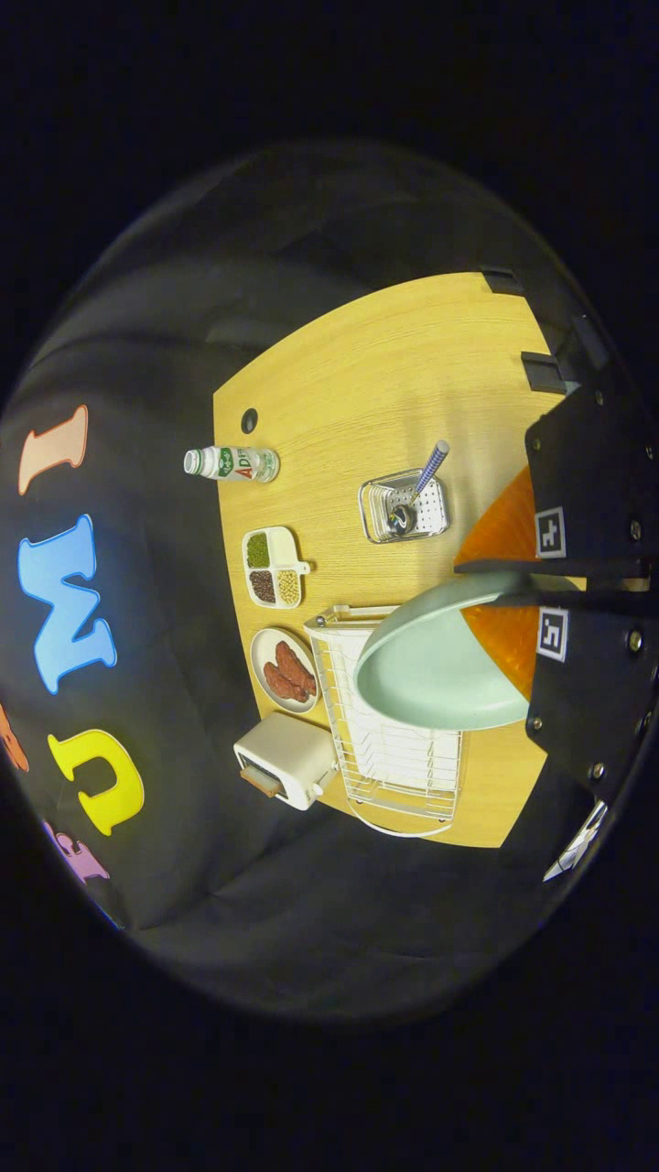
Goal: Take the plate from the dish rack, then take the spoon from the basket and place it into the plate.
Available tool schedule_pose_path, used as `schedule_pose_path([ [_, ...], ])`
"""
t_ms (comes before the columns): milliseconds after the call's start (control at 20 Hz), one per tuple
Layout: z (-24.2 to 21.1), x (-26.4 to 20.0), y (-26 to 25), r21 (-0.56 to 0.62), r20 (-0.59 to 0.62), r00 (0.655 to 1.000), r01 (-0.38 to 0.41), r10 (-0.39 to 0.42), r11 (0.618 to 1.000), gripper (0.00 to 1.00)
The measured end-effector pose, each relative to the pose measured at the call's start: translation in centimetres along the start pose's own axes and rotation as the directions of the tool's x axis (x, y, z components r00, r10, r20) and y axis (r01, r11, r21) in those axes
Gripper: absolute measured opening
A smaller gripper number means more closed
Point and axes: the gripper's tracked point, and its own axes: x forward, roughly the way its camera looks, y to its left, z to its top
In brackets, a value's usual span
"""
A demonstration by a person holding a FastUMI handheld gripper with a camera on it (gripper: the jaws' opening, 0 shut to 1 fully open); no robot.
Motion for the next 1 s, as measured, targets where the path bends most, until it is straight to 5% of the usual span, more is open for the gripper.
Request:
schedule_pose_path([
  [550, -10.8, 5.5, -4.1, 0.096, -0.116, 0.987, -0.102, 0.113, 0.990, 0.05],
  [1000, -12.9, 9.4, -5.7, 0.131, -0.164, 0.974, -0.133, 0.154, 0.982, 0.06],
])
